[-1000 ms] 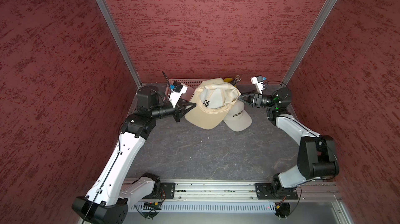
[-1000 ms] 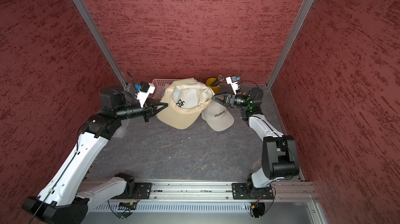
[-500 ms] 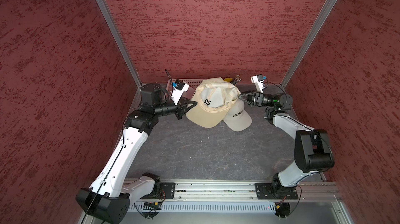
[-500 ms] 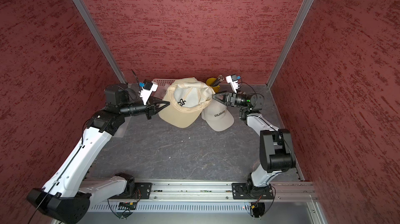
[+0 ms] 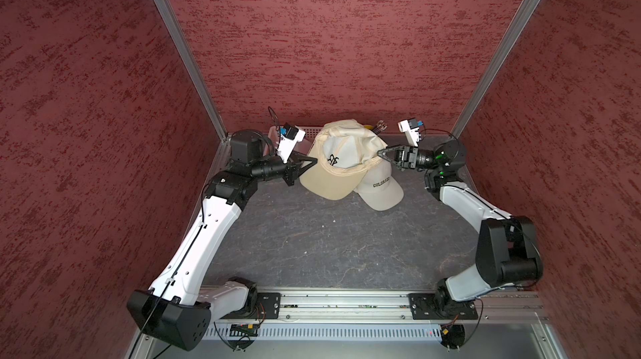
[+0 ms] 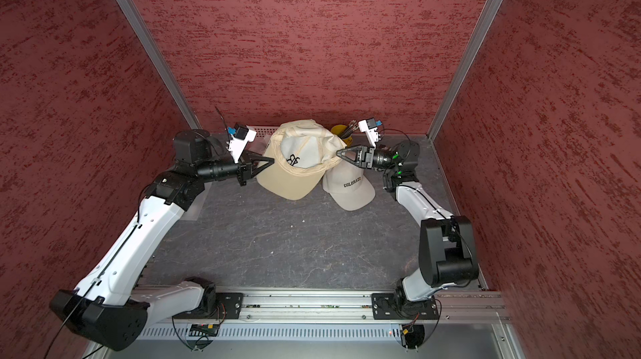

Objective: Turn the baseball cap inside out
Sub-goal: Turn over the baseball cap.

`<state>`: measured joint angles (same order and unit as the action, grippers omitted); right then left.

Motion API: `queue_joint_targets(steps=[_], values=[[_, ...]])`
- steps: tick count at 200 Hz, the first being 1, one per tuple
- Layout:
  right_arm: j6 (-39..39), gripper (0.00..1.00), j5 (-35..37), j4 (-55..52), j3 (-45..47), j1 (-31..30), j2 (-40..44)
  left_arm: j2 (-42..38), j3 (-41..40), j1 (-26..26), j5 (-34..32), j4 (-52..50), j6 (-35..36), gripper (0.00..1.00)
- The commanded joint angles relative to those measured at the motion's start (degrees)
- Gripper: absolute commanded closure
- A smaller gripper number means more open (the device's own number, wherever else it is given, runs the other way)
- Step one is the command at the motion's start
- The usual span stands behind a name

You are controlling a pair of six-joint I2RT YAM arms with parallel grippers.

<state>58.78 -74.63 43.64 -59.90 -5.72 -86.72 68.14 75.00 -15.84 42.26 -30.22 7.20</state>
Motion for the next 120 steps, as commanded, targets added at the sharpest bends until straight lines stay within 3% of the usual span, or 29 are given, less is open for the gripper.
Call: queue_joint_targets(steps=[1, 11, 28, 76, 120], values=[[-34.6, 0.73, 13.2, -50.6, -11.2, -2.1, 7.0, 1.0, 3.0, -0.6, -6.2, -3.2, 0.6, 1.0], [-41.2, 0.75, 19.6, -62.5, -15.4, -3.5, 6.9, 1.4, 3.3, -0.9, -8.2, -4.1, 0.0, 1.0], [-43.1, 0.77, 26.7, -69.3, -18.0, -4.7, 7.0, 1.8, 3.1, -1.2, -11.2, -4.9, -1.7, 1.0], [-46.5, 0.77, 48.4, -79.9, -20.8, -11.0, 7.6, 3.5, 2.8, -4.1, -20.5, -8.9, -6.4, 1.0], [-46.9, 0.76, 71.4, -84.2, -21.1, -21.5, 3.6, 6.1, 2.1, -8.7, -22.5, -11.5, -8.6, 1.0]])
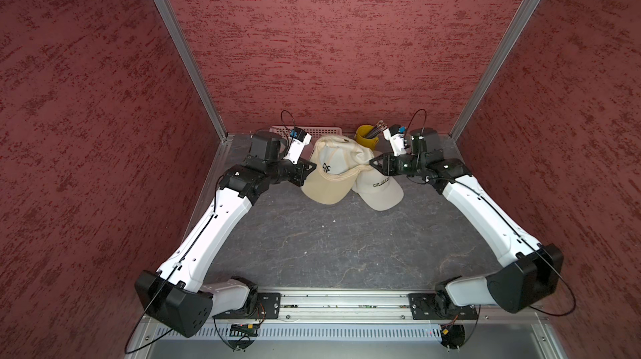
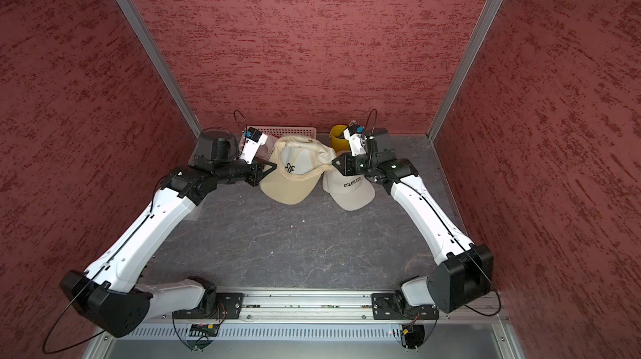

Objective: Turn the baseball cap inside out
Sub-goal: Turn over the baseball cap.

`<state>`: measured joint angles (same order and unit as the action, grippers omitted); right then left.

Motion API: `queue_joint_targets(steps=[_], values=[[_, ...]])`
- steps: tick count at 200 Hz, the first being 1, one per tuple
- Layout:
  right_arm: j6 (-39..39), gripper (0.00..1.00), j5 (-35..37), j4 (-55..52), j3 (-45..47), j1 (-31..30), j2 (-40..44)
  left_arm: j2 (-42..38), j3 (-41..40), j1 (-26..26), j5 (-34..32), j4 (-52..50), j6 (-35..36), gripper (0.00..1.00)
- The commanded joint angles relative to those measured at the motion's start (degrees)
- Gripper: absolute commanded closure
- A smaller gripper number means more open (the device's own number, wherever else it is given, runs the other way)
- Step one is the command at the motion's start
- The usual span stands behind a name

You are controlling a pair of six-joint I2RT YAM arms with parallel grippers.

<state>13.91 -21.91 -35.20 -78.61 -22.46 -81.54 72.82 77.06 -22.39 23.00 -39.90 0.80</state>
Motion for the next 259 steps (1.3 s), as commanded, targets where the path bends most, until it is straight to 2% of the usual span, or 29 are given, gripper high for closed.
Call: queue_joint_targets(steps=[1, 28, 39, 61, 83, 104, 124, 136, 149, 172, 190, 210, 236, 259], values=[[-1.9, 0.76, 19.1, -5.3, -2.3, -5.0, -1.6, 1.5, 0.1, -2.3, -3.2, -1.9, -2.1, 1.0], [1.0, 0.74, 30.3, -0.2, 2.3, -10.3, -1.6, 5.1, -0.9, -6.0, -3.9, -4.8, -2.9, 1.0], [2.1, 0.7, 34.4, 1.4, 3.8, -11.6, -1.6, 6.6, -2.0, -6.5, -4.5, -5.6, -3.2, 1.0], [3.0, 0.65, 38.0, 3.7, 5.5, -13.2, -4.2, 7.9, -4.7, -6.6, -2.4, -5.3, -4.2, 1.0], [2.7, 0.6, 34.1, 2.3, 4.3, -13.6, -8.0, 6.8, -6.4, -6.3, -3.0, -4.4, -4.4, 1.0], [2.2, 0.57, 29.1, 2.2, 5.0, -13.6, -10.1, 3.8, -8.1, -4.0, 1.6, -1.7, -4.9, 1.0], [1.9, 0.48, 27.3, 3.6, 7.6, -13.5, -7.7, 1.7, -8.3, -3.6, 4.6, -3.1, -2.6, 1.0], [0.6, 0.43, 23.6, 4.2, 8.3, -12.8, -4.7, 1.2, -7.5, -3.5, 6.7, -6.0, 0.6, 1.0], [-3.2, 0.38, 18.0, 3.4, 7.8, -11.6, -2.2, 1.4, -5.9, -3.5, 7.8, -10.3, 4.2, 1.0], [-13.0, 0.37, 8.1, 0.2, 6.7, -8.3, 2.8, 2.7, -2.4, -3.7, 10.4, -19.0, 12.9, 1.0], [-21.0, 0.37, 0.6, -2.3, 6.0, -6.7, 4.3, 3.2, -1.3, -5.5, 7.6, -21.6, 17.3, 1.0], [-29.7, 0.38, -6.2, -4.8, 6.6, -5.8, 5.2, 4.7, 1.0, -6.3, 7.6, -22.1, 19.2, 1.0], [-36.3, 0.39, -10.9, -7.8, 6.6, -5.6, 4.4, 6.8, 3.7, -6.6, 9.5, -22.5, 21.8, 1.0], [-39.9, 0.4, -11.4, -9.6, 6.5, -4.7, 2.7, 8.4, 6.5, -6.7, 9.2, -24.7, 24.8, 1.0]])
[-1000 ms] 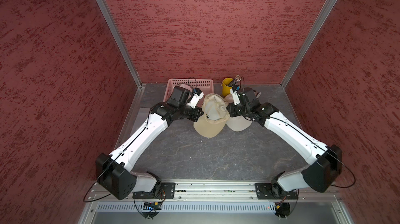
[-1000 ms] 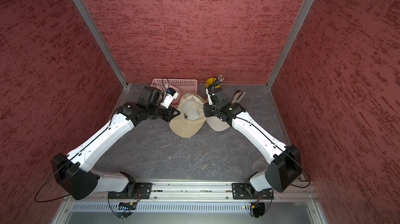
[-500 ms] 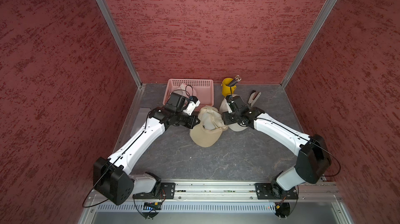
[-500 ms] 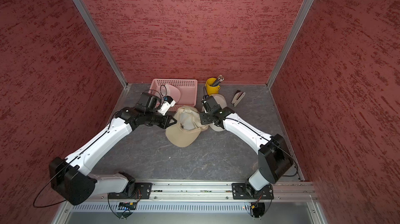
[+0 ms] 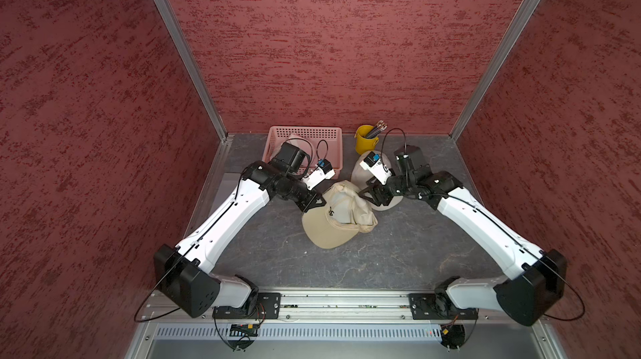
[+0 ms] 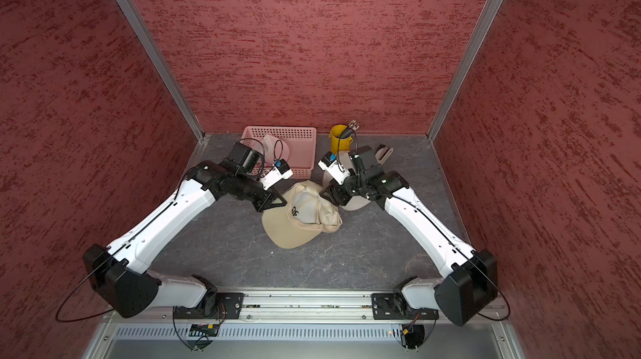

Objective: Turn the baseball cap inside out
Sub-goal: Turn over the baseball cap.

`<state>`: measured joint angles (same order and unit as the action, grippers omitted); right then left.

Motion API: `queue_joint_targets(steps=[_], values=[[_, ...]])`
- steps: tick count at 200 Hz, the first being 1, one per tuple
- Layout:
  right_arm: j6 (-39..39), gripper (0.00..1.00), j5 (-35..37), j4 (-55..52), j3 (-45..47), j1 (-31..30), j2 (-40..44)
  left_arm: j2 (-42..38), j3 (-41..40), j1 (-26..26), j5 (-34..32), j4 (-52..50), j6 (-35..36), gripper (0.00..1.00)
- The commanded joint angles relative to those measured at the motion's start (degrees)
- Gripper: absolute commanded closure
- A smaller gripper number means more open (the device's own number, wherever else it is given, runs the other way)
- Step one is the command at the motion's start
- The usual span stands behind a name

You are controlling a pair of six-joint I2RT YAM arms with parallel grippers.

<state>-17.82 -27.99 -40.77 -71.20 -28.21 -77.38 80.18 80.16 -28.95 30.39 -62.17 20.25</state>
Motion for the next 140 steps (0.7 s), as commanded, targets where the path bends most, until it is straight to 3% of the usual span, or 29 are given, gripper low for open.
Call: queue_joint_targets(steps=[1, 48, 140], values=[[-8.2, 0.4, -5.5, -4.1, -0.9, 1.1, -1.5, 1.1, 3.6, -0.1, 1.8, -2.6, 5.5, 1.0], [-11.6, 0.4, -13.9, -2.3, 1.3, 5.0, -0.5, 2.0, 5.5, -0.2, 1.9, -5.6, 11.5, 1.0], [-12.7, 0.38, -21.7, -6.1, -2.0, 6.8, -7.2, 2.0, 6.5, -0.5, 1.8, -5.6, 15.3, 1.0]])
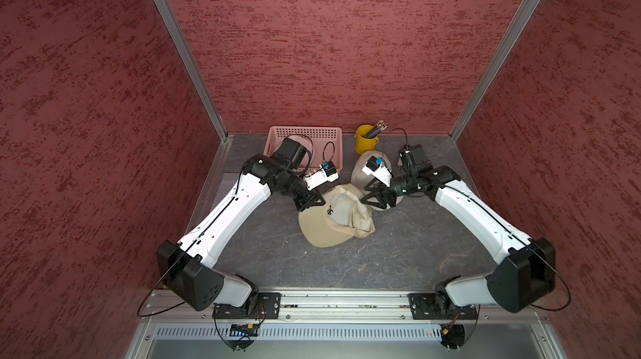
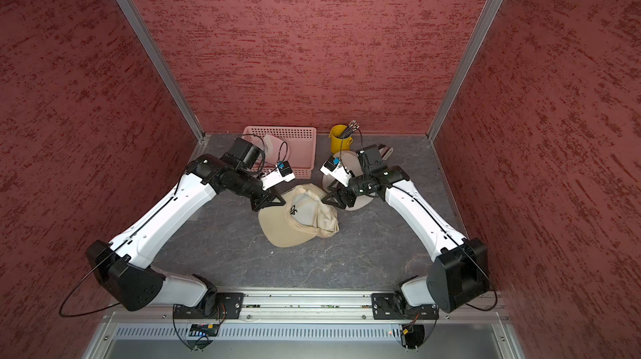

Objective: Turn the baseball cap inside out
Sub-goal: Turn over the baseball cap.

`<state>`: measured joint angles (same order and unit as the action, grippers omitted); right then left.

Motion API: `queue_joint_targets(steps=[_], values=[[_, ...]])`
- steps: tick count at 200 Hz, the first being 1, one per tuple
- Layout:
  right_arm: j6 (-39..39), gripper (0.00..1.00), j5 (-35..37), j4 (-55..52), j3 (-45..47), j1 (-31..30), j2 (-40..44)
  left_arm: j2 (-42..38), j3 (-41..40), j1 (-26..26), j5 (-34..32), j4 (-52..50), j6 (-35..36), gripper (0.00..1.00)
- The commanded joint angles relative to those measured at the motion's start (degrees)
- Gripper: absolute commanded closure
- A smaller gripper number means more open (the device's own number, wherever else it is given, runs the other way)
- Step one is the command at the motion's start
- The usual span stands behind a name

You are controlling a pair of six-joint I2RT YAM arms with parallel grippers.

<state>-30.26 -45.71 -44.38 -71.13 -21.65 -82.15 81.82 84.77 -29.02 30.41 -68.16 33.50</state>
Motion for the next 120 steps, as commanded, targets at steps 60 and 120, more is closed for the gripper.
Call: queue_joint_targets(steps=[60, 120], values=[[-0.4, 0.49, -4.7, -1.2, -2.9, 0.3, -5.2, 0.6, 2.7, -1.0, 1.9, 0.1, 3.2, 1.0], [10.1, 0.9, 7.2, 5.4, -2.5, 0.3, -5.2, 3.4, 4.1, 0.2, -5.9, 2.1, -4.6, 1.0]])
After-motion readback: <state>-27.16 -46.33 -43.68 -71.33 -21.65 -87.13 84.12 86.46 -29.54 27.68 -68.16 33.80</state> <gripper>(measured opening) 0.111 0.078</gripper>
